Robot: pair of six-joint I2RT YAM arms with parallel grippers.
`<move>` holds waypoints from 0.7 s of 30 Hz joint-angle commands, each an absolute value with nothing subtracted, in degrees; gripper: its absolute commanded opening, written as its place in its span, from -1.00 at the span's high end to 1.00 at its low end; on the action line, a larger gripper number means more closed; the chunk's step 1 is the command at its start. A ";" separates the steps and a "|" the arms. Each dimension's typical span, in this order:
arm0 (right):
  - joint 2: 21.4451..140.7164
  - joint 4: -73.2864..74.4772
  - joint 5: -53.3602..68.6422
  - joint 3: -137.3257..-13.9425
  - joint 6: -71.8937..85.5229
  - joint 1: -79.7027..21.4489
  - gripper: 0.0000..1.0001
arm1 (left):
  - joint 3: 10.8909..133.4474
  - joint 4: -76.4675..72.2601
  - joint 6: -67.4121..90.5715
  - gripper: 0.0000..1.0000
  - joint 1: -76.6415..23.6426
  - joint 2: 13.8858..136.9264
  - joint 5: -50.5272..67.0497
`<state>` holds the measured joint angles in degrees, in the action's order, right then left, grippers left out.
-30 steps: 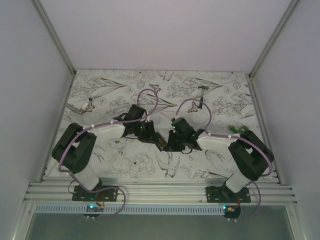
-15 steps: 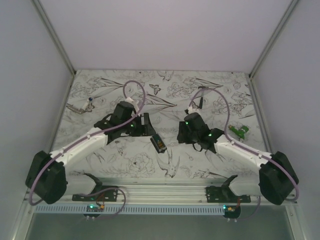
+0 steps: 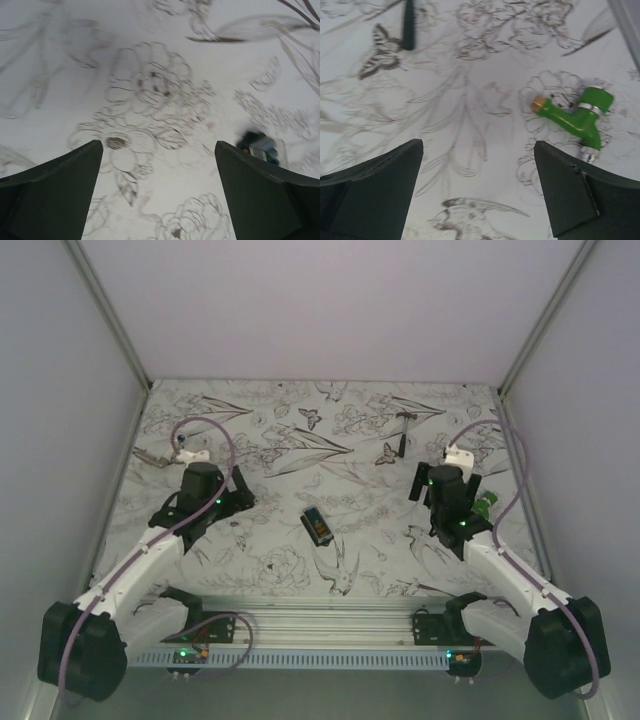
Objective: Snap on the fuse box
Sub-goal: Close the fuse box cover on the fuse box base.
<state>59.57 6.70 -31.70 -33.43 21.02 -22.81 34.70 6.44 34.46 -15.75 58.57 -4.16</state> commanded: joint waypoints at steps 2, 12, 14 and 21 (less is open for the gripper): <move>57.21 -7.72 -30.44 -27.75 14.86 -17.02 -0.98 | 30.79 5.63 32.52 -0.98 -10.29 55.55 -13.23; 60.70 -5.62 3.58 -32.58 19.56 -17.23 -0.88 | 29.86 0.68 33.89 -0.99 -6.83 56.24 1.25; 63.82 -5.70 7.59 -34.00 20.14 -19.54 -0.84 | 30.30 -1.92 36.27 -0.99 -7.23 58.88 7.97; 72.60 -7.73 17.94 -38.88 23.26 -26.84 -0.75 | 37.16 -7.09 39.01 -0.94 -16.30 70.57 17.51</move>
<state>69.67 -5.39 8.73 -35.22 20.67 -23.53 33.04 -2.07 37.06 -11.86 66.30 9.63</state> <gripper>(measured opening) 0.883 0.985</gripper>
